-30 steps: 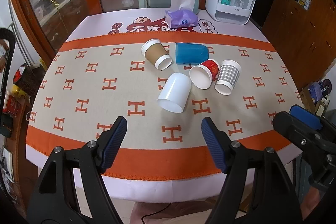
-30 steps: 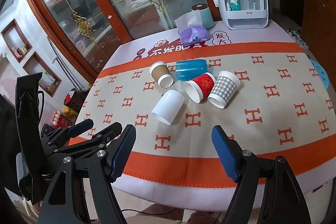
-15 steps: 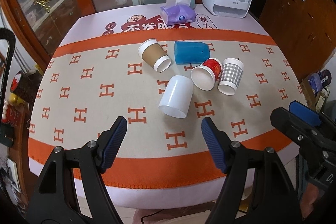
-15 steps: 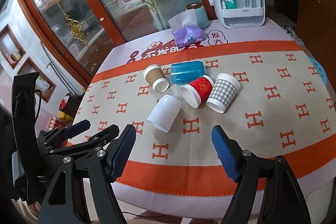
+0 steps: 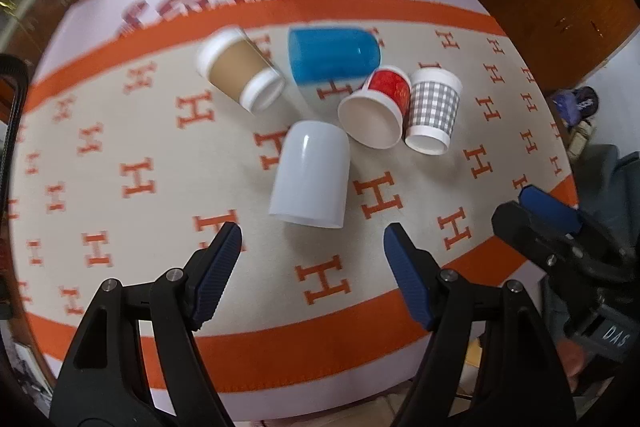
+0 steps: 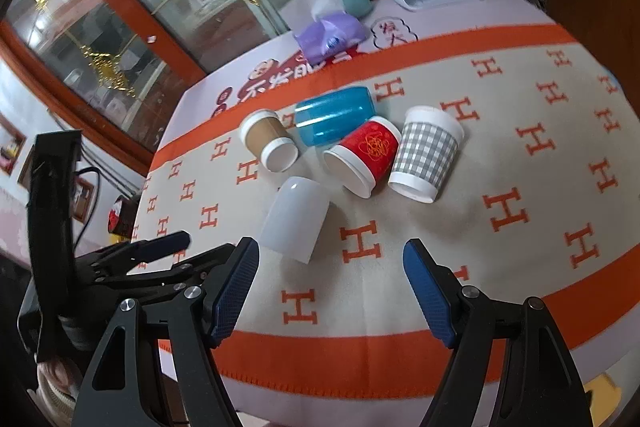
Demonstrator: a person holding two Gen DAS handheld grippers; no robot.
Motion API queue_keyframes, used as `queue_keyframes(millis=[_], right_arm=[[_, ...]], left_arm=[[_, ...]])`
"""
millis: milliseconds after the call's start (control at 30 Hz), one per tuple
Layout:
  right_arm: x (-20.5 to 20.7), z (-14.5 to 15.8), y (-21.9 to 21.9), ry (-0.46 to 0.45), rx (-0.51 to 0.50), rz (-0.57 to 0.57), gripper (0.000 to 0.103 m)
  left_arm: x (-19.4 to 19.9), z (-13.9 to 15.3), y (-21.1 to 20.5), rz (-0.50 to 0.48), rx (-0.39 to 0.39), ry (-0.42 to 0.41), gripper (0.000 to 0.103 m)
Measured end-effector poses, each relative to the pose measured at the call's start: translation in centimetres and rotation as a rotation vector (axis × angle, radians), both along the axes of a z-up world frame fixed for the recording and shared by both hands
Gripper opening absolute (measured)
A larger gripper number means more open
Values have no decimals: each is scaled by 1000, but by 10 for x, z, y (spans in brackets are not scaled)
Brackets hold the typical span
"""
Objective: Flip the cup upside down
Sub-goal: 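Move the left tool to the white cup lying on its side and grasp it, then lift the white cup with the left tool and rotate it upright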
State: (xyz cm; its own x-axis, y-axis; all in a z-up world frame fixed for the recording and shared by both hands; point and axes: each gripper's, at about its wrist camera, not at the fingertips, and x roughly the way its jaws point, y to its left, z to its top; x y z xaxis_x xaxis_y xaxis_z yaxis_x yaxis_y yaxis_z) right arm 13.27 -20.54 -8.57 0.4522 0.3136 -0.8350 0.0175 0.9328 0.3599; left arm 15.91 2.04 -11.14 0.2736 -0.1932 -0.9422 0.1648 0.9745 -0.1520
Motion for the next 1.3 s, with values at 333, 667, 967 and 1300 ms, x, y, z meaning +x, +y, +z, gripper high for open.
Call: queue_keyframes(millis=[333,667,967,1300], right_arm=[[33,-62,-5,113,26,-71,76],[42,-95,-12,193,25,-109,76],[45,-107,-17,230,25,-133,76],[37,-107,-23,239,45,-146,76]], left_arm=[[65,-64,7,6,-94,157,71],[94,-103,-17,-34,-88,220,71],[101,-119,-35,-50,-65,223,66],[92,-114,-35,-37,-72,165,65]])
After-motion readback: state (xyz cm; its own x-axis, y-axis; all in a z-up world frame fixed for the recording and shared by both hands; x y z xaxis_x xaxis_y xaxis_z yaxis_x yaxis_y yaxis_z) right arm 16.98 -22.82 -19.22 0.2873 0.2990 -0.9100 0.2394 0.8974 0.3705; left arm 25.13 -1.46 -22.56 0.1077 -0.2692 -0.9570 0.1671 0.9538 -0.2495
